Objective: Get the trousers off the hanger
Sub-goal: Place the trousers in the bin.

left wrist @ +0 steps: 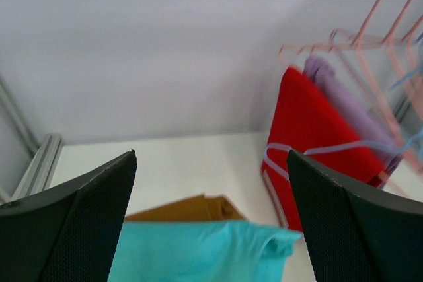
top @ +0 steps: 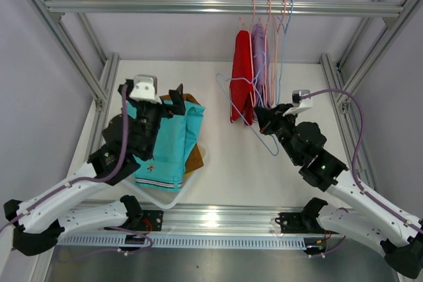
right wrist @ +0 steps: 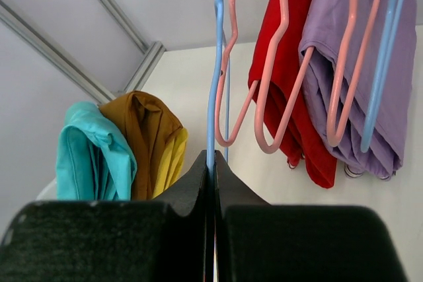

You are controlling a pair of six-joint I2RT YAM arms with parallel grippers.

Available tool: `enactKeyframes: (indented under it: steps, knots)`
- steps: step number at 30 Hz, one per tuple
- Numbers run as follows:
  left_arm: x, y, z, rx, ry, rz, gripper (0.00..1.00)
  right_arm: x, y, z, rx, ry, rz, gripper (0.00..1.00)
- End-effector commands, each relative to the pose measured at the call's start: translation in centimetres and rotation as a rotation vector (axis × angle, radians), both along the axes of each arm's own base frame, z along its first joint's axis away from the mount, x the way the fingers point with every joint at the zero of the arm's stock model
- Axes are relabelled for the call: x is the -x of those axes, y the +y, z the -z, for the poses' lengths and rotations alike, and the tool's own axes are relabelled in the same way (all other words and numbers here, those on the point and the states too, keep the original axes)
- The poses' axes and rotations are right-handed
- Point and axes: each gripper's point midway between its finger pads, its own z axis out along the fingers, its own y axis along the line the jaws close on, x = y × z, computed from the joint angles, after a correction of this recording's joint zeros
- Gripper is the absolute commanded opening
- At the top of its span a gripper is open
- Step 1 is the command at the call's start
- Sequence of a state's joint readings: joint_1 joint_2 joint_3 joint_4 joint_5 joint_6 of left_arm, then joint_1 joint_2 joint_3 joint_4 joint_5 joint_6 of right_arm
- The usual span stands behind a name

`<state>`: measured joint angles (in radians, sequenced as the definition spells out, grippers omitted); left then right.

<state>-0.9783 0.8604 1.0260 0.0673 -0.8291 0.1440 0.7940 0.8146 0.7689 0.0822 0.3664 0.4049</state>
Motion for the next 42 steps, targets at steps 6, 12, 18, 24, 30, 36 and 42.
enactKeyframes:
  steps: [6, 12, 18, 24, 30, 36, 42]
  knots:
    - [1.4, 1.3, -7.7, -0.009, -0.078, 0.050, 1.00, 1.7, -1.4, -5.2, -0.037, -0.081, -0.018, 0.00]
    - [2.5, 1.9, -0.3, 0.051, 0.006, 0.088, 0.99, 3.0, -1.7, -5.6, 0.009, -0.074, -0.056, 0.00]
    - [0.6, 0.4, 5.3, -0.121, 0.139, 0.073, 1.00, 5.1, -2.4, -6.2, 0.158, -0.079, -0.126, 0.00]
    - [0.4, 1.2, 8.4, -0.004, 0.181, 0.107, 0.99, 8.4, -6.1, -11.7, 0.145, -0.174, -0.120, 0.00]
    - [0.9, 3.6, 8.0, 0.021, 0.138, 0.032, 0.99, 10.2, -11.8, -16.3, 0.149, -0.252, 0.028, 0.00]
    - [1.0, 4.0, 8.1, 0.032, 0.124, 0.019, 1.00, 11.6, -16.8, -18.1, 0.138, -0.270, 0.178, 0.00]
    - [1.1, 3.4, 8.3, 0.040, 0.136, 0.048, 0.99, 11.5, -19.5, -16.3, 0.196, -0.218, 0.293, 0.00]
